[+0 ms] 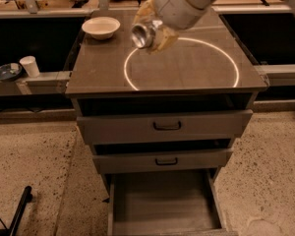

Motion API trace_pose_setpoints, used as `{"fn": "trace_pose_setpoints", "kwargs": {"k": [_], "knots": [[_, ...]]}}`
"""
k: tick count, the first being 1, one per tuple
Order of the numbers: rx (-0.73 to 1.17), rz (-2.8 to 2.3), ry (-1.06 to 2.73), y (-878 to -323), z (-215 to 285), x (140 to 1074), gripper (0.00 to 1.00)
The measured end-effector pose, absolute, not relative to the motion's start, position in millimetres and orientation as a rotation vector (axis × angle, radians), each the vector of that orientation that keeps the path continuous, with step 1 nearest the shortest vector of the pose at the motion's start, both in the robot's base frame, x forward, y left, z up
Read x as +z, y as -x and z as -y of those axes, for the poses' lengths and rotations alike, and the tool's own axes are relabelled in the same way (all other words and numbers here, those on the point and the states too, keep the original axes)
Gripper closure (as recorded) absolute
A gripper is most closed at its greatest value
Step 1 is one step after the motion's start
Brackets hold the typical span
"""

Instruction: Place redbull can into bottom drawer

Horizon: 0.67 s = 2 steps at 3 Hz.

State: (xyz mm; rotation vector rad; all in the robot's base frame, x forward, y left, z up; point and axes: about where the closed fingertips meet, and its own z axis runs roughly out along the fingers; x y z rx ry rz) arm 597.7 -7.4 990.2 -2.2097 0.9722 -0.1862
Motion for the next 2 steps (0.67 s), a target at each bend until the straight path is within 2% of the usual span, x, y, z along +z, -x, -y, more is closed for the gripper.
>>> {"fn": "trace_pose_setpoints", "kwargs": {"k": [1,2], "knots": [[-0.500,-1.189,2.069,-572,58,1029,1.00],[-0.604,-1.485,1.979,-539,128,991,1.00]]}}
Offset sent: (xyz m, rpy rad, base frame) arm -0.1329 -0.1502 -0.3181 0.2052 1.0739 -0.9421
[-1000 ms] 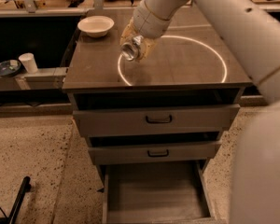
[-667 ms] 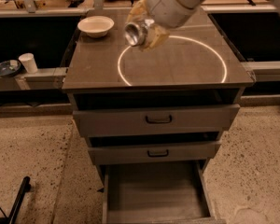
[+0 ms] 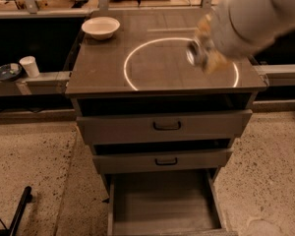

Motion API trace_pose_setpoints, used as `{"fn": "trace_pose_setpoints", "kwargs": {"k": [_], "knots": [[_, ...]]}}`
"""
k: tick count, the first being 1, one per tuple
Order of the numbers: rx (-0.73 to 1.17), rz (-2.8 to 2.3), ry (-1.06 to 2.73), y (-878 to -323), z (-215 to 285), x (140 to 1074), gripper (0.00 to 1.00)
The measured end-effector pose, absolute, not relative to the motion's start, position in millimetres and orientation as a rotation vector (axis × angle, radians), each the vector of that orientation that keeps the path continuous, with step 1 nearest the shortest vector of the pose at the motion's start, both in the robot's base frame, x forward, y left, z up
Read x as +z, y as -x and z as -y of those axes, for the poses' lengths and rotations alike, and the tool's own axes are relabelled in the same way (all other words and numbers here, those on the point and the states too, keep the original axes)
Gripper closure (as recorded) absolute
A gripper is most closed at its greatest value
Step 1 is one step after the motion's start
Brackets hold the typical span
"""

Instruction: Place redbull can into bottom drawer

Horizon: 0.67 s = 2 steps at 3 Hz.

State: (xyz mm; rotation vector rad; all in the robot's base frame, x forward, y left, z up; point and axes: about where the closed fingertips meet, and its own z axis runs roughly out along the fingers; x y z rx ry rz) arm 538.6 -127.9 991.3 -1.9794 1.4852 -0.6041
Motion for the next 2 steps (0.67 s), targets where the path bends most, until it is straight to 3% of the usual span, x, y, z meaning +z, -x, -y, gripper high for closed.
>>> {"fn": "trace_pose_setpoints", "kwargs": {"k": [1,2], "knots": [[-0.515,-1.684,1.955,-516.4,150.1,933.0,1.00],[-0.515,-1.684,1.955,-516.3,150.1,933.0,1.00]]}}
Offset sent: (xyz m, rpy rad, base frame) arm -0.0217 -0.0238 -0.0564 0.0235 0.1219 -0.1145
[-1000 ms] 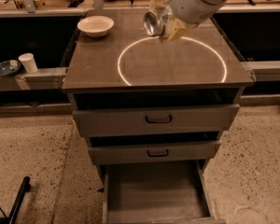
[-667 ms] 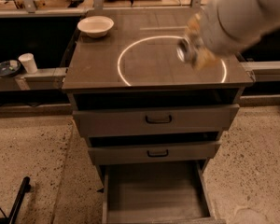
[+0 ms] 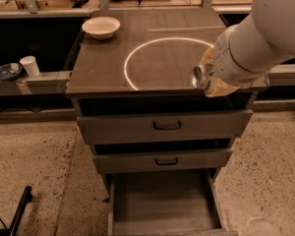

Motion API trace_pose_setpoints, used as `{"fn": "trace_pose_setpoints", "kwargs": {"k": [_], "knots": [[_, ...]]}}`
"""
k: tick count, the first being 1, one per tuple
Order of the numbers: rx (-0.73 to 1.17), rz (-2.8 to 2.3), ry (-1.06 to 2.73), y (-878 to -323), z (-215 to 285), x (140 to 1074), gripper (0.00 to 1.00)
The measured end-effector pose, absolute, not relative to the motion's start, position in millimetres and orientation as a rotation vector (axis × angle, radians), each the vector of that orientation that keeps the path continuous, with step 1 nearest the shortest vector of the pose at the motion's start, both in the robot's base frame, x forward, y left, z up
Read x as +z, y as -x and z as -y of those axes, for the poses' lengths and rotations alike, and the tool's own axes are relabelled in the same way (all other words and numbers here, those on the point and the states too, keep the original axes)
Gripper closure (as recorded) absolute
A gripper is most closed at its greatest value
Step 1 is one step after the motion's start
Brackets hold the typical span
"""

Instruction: Place redbull can into bottom drawer

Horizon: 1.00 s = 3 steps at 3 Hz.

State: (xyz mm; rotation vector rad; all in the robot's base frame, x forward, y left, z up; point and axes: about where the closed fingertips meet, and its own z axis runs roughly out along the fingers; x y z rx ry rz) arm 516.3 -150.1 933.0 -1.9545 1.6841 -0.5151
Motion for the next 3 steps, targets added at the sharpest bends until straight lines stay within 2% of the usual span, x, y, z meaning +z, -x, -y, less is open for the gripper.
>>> {"fn": "trace_pose_setpoints", "kwargs": {"k": [1,2,3], "knots": [[-0.406,-1.781,1.967,-513,151,883,1.00],[-0.077,-1.942,1.917,-487,136,767,1.00],[0.091,-2.005,1.773,-467,135,700,1.00]]}}
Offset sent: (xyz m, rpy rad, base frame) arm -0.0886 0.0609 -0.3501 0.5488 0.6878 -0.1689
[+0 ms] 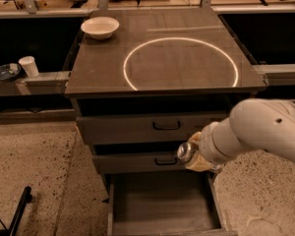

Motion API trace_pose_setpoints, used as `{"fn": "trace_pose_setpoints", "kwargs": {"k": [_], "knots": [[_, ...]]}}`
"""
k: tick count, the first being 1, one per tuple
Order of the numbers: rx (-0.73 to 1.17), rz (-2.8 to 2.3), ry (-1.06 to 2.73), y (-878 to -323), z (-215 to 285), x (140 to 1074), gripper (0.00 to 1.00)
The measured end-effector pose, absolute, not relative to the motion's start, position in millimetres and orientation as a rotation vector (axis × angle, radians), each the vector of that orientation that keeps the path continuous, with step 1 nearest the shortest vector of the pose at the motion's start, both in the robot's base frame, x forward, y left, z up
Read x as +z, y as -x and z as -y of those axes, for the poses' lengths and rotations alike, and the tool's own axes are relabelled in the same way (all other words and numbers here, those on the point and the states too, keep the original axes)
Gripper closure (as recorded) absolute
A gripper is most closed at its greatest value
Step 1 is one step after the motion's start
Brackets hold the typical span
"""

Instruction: Place redbull can into bottom drawer

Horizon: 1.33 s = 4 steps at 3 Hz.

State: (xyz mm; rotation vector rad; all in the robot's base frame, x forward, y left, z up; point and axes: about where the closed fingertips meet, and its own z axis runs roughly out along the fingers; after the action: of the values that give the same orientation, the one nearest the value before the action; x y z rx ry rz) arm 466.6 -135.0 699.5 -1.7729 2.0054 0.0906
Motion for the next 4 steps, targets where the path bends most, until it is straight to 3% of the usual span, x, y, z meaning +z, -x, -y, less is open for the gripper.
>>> {"fn": "trace_pose_setpoints", "kwargs": {"k": [2,3,4], "knots": [[-0.030,-2.000,1.719,-479,142,694,1.00],[-0.105,-2.067,1.649,-474,188,630,1.00],[-0.056,-2.061,1.495,-489,209,568,1.00]]}}
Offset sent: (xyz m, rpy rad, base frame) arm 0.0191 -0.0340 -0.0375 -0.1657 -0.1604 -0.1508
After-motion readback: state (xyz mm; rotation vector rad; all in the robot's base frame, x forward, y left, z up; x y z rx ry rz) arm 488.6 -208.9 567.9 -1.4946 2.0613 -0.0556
